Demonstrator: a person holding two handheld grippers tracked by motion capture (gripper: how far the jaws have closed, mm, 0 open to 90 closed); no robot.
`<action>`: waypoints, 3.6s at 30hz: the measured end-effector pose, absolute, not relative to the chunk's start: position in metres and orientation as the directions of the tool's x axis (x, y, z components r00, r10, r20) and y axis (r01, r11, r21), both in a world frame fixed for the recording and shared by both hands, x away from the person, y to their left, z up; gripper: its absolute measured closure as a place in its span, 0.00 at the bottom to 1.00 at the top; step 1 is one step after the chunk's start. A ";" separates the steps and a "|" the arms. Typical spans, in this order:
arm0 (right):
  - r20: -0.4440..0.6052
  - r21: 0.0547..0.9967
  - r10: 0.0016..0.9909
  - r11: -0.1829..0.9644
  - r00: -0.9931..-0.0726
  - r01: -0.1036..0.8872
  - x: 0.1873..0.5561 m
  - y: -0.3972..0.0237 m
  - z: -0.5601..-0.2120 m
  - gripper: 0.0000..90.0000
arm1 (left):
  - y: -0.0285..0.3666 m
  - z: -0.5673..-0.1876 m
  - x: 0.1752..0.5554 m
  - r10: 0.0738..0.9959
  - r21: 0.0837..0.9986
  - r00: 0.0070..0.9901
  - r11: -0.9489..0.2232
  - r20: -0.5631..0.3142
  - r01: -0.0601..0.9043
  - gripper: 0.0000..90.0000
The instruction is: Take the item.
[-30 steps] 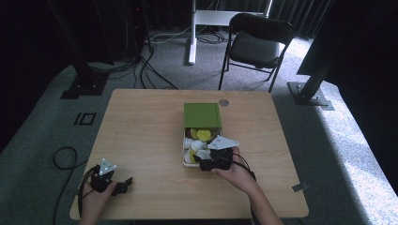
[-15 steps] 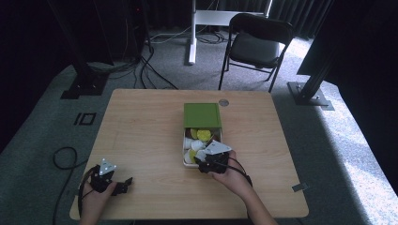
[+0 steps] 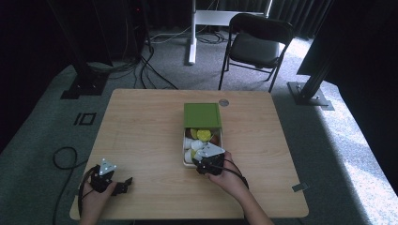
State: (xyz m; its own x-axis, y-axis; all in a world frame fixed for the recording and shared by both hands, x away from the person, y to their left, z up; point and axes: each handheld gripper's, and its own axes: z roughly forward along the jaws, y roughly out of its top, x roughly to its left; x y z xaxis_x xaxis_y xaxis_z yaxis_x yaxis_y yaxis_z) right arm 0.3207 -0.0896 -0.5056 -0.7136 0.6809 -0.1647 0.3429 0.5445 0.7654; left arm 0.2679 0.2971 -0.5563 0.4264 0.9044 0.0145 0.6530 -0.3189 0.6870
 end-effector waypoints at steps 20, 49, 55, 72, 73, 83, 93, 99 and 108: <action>-0.133 0.784 0.684 0.515 -0.717 0.347 0.320 -0.093 -0.495 0.52 | 0.297 -0.556 0.268 0.904 0.687 0.427 -0.319 0.014 0.653 0.01; -0.118 0.904 0.733 0.357 -0.670 0.233 0.329 -0.117 -0.433 0.52 | 0.297 -0.556 0.268 0.904 0.688 0.426 -0.319 0.016 0.652 0.01; -0.128 0.922 0.773 0.324 -0.622 0.213 0.334 -0.130 -0.428 0.52 | 0.297 -0.556 0.268 0.904 0.688 0.426 -0.319 0.016 0.652 0.01; -0.145 0.935 0.878 0.272 -0.455 0.227 0.360 -0.181 -0.428 0.52 | 0.297 -0.556 0.268 0.905 0.688 0.425 -0.317 0.014 0.653 0.01; -0.144 0.934 0.883 0.271 -0.448 0.233 0.362 -0.184 -0.430 0.52 | 0.297 -0.556 0.268 0.905 0.688 0.425 -0.317 0.013 0.653 0.01; -0.139 0.922 0.911 0.262 -0.388 0.284 0.377 -0.209 -0.450 0.52 | 0.297 -0.556 0.268 0.904 0.687 0.427 -0.319 0.014 0.653 0.01; -0.115 0.913 0.933 0.234 -0.340 0.333 0.392 -0.229 -0.478 0.52 | 0.297 -0.556 0.268 0.904 0.687 0.426 -0.319 0.015 0.653 0.01; -0.111 0.899 0.940 0.233 -0.323 0.370 0.398 -0.234 -0.497 0.52 | 0.297 -0.556 0.268 0.904 0.687 0.426 -0.319 0.014 0.653 0.01; -0.070 0.881 0.945 0.208 -0.318 0.425 0.405 -0.236 -0.523 0.52 | 0.297 -0.556 0.268 0.904 0.687 0.426 -0.319 0.014 0.653 0.01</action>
State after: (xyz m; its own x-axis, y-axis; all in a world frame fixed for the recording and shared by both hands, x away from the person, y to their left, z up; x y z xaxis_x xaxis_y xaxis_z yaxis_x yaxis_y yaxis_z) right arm 0.4052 -0.2359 -0.5233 -0.3182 0.9454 -0.0701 0.4253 0.2084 0.8807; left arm 0.2679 0.2971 -0.5563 0.4264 0.9044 0.0145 0.6528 -0.3188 0.6871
